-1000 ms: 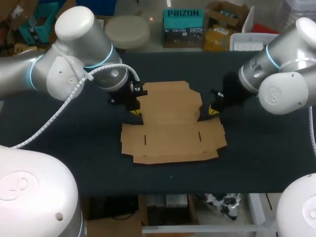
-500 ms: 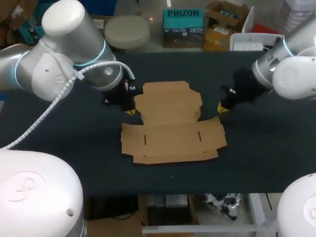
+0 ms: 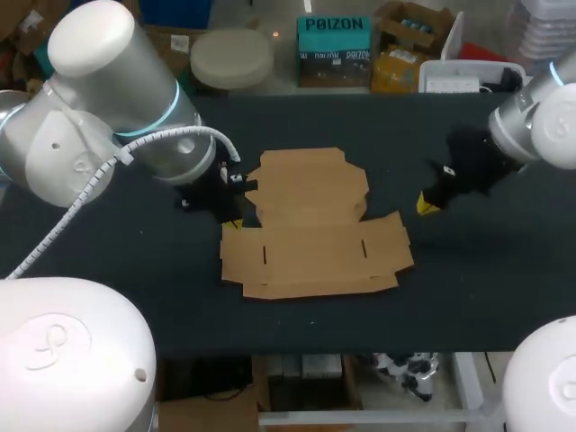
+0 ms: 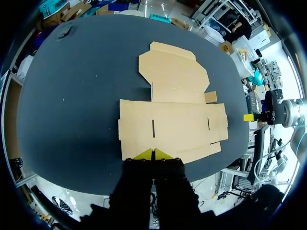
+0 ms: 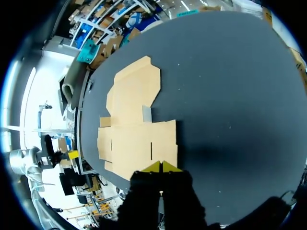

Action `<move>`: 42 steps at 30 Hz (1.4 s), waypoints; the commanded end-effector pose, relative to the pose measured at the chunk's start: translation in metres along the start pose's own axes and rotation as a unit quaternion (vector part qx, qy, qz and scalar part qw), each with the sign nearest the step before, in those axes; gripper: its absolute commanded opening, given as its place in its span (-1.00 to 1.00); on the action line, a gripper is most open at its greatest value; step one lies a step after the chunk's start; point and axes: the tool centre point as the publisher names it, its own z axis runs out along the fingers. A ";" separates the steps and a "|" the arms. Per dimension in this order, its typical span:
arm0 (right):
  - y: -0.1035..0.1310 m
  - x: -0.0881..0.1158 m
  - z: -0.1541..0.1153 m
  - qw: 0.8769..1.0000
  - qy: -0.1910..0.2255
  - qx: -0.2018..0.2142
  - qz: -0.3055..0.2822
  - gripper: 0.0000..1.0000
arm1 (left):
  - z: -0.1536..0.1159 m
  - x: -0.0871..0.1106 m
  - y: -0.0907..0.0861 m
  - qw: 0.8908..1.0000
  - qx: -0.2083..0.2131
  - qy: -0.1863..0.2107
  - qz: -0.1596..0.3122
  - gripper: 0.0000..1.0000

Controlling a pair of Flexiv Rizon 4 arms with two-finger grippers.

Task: Assemble the packaging by folding the flat box into shape, placing the metal phone stand inside, and closing the box properly

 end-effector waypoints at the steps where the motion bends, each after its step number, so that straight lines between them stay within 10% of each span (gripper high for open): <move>1: -0.026 -0.005 -0.015 1.000 0.008 -0.006 -0.002 -1.00 | -0.012 -0.006 0.027 1.000 0.017 0.003 -0.004 -1.00; 21: -0.116 -0.018 -0.015 1.000 0.023 -0.001 -0.002 -1.00 | -0.016 -0.033 0.120 0.999 0.019 0.038 -0.016 -1.00; 42: -0.116 -0.034 0.011 0.999 0.047 0.018 -0.007 -1.00 | 0.014 -0.044 0.123 0.997 -0.002 0.076 -0.010 -1.00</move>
